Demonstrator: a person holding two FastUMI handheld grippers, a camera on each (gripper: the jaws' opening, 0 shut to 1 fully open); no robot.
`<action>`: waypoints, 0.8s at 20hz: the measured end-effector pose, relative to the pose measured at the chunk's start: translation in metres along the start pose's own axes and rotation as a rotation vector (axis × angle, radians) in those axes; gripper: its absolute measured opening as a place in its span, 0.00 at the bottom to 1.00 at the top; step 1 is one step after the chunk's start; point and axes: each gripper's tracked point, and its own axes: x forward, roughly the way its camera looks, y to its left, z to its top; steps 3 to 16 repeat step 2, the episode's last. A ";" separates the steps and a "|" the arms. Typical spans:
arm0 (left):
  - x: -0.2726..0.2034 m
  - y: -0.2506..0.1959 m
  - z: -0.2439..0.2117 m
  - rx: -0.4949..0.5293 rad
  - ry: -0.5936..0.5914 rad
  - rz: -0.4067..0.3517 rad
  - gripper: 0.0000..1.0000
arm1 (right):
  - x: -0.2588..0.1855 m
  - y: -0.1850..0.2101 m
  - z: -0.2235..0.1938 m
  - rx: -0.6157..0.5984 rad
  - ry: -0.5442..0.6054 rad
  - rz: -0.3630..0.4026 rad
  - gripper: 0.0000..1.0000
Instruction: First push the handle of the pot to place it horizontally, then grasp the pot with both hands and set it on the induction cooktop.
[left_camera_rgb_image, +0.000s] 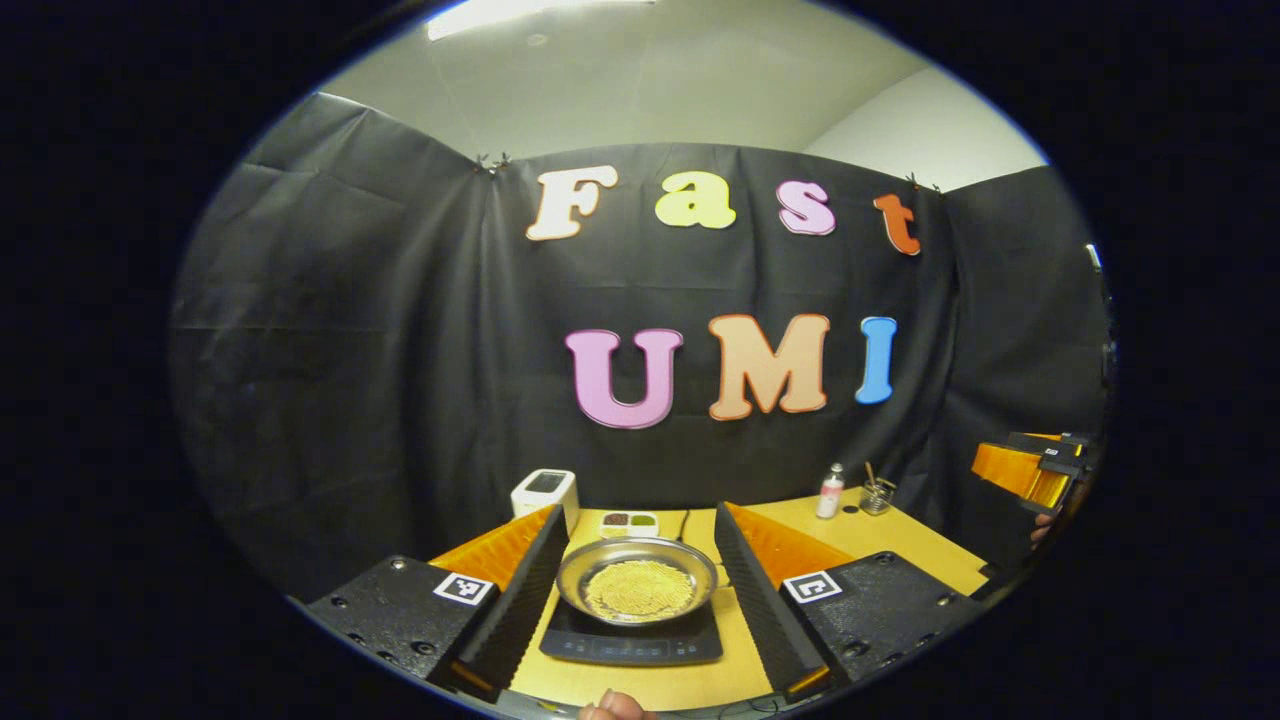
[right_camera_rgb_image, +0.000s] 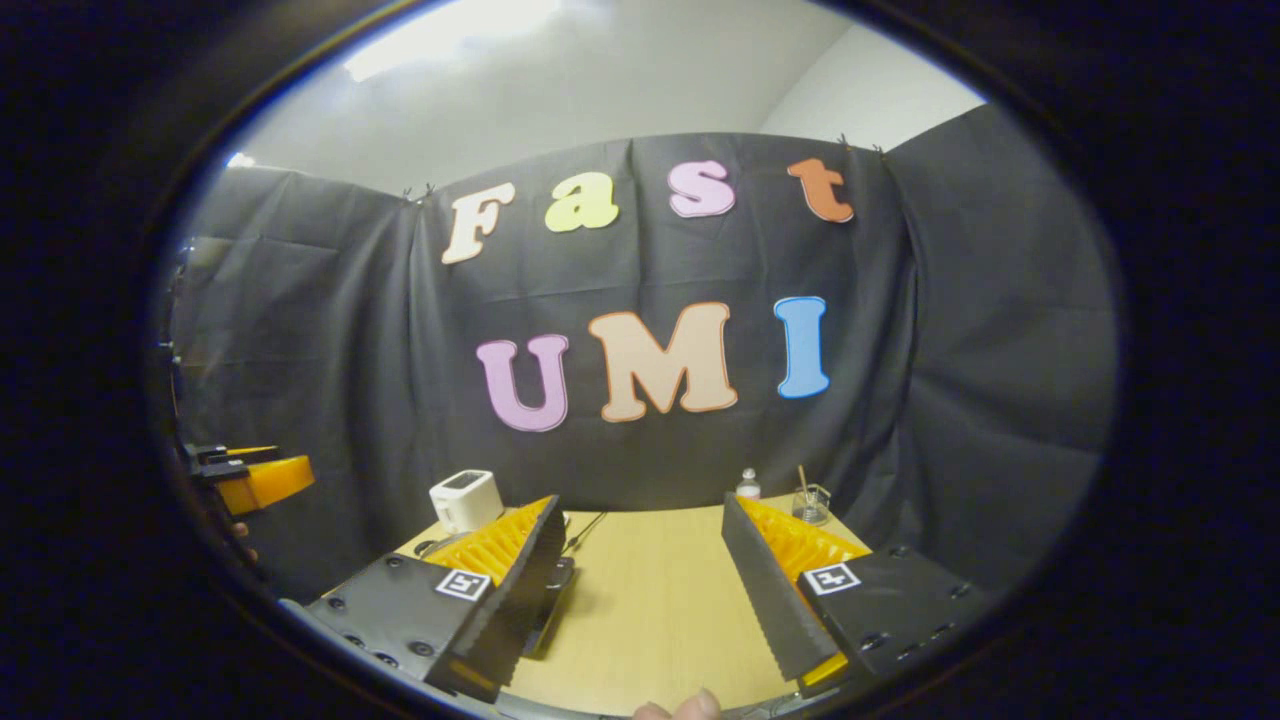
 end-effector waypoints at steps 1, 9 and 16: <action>-0.005 -0.004 0.008 -0.002 -0.014 -0.010 0.88 | 0.001 0.005 0.003 0.010 -0.002 0.013 0.92; -0.006 -0.005 0.006 0.002 -0.018 -0.011 0.88 | 0.000 0.009 0.004 0.012 -0.001 0.024 0.92; -0.006 -0.005 0.006 0.002 -0.018 -0.011 0.88 | 0.000 0.009 0.004 0.012 -0.001 0.024 0.92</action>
